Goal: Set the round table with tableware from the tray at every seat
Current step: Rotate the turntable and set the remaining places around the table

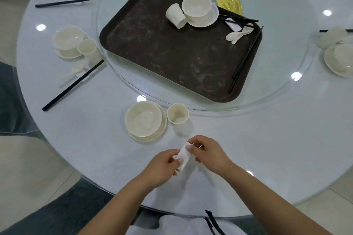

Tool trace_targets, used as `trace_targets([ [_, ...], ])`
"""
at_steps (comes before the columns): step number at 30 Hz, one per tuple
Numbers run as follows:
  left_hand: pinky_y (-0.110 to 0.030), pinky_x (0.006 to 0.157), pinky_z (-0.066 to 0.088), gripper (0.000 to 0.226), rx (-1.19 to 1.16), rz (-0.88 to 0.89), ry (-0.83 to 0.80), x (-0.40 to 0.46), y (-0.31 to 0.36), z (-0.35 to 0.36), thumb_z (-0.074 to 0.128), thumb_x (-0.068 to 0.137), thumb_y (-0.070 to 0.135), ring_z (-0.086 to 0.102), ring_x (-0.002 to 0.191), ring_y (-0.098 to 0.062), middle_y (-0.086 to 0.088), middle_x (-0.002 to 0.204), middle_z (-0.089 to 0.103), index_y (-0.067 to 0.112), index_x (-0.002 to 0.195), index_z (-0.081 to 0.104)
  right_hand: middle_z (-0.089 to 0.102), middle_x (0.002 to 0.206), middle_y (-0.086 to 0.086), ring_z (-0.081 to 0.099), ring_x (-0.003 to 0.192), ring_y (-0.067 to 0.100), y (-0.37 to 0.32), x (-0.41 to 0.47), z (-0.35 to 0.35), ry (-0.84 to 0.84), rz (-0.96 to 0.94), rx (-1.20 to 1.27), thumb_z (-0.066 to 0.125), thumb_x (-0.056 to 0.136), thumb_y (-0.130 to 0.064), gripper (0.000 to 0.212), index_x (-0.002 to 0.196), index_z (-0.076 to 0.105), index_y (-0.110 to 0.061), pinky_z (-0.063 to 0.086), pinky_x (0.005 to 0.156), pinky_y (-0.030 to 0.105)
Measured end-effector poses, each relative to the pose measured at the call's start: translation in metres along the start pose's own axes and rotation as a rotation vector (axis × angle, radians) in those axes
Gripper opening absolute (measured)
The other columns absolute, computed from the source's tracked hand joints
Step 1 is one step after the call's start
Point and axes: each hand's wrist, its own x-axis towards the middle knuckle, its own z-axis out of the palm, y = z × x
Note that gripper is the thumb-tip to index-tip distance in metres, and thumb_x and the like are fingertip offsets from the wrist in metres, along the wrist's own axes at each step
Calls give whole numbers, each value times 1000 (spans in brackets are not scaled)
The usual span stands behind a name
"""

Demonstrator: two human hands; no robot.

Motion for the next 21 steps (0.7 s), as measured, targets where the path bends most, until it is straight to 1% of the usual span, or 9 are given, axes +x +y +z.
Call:
trace_targets([
  [2, -20, 72, 55, 21, -24, -33, 92, 5, -2, 1, 55, 96, 23, 68, 81, -12, 3, 98, 67, 25, 115, 63, 66, 77, -4, 62, 56, 7, 7, 5, -2, 27, 38, 26, 64, 91, -25, 6, 89, 66, -20, 55, 67, 33],
  [4, -17, 67, 53, 19, -126, -86, 192, 11, -3, -1, 57, 95, 18, 68, 80, -11, 3, 97, 67, 24, 112, 63, 65, 75, -1, 63, 55, 9, 14, 9, -3, 60, 92, 73, 65, 90, -22, 6, 89, 64, -16, 56, 63, 34],
  [6, -18, 69, 53, 19, -236, -123, 243, 18, -2, -4, 58, 93, 13, 68, 83, -12, 0, 98, 68, 21, 110, 63, 65, 73, 1, 64, 55, 13, 20, 13, -3, 74, 132, 102, 65, 91, -20, 6, 88, 60, -15, 57, 61, 39],
  [8, -24, 77, 54, 23, -286, -126, 264, 23, -1, -5, 60, 91, 7, 68, 87, -13, 1, 99, 69, 20, 109, 62, 66, 76, 2, 64, 55, 15, 24, 18, 0, 80, 153, 107, 63, 91, -19, 7, 88, 58, -16, 58, 62, 40],
  [9, -23, 78, 52, 25, -289, -117, 266, 25, 1, -5, 60, 89, 5, 67, 88, -10, 4, 98, 69, 21, 108, 62, 66, 78, 2, 65, 55, 15, 25, 21, 1, 86, 162, 109, 62, 92, -19, 7, 88, 57, -16, 59, 63, 39],
  [11, -17, 73, 49, 29, -285, -94, 262, 28, 4, -5, 58, 89, 1, 65, 89, -4, 10, 97, 70, 26, 104, 64, 67, 80, 2, 67, 58, 16, 24, 27, 3, 100, 178, 91, 61, 93, -22, 7, 89, 57, -18, 60, 65, 36],
  [14, -13, 70, 47, 35, -290, -60, 269, 31, 8, -4, 56, 89, -2, 65, 90, -2, 11, 98, 71, 30, 100, 67, 68, 76, 3, 66, 58, 15, 22, 36, 5, 104, 193, 65, 58, 94, -22, 7, 90, 56, -17, 60, 67, 35],
  [18, -6, 60, 46, 40, -270, -14, 273, 33, 16, -4, 57, 89, 0, 65, 81, 6, 20, 89, 70, 40, 91, 66, 69, 71, -1, 62, 53, 8, 20, 44, 4, 110, 184, 23, 56, 94, -23, 8, 89, 55, -18, 55, 60, 27],
  [21, -11, 64, 44, 32, -214, -19, 282, 36, 18, -3, 57, 91, 7, 64, 86, 0, 17, 92, 69, 38, 93, 65, 69, 69, -3, 61, 51, 6, 22, 46, 3, 104, 184, -3, 55, 94, -24, 8, 88, 54, -20, 53, 60, 25],
])
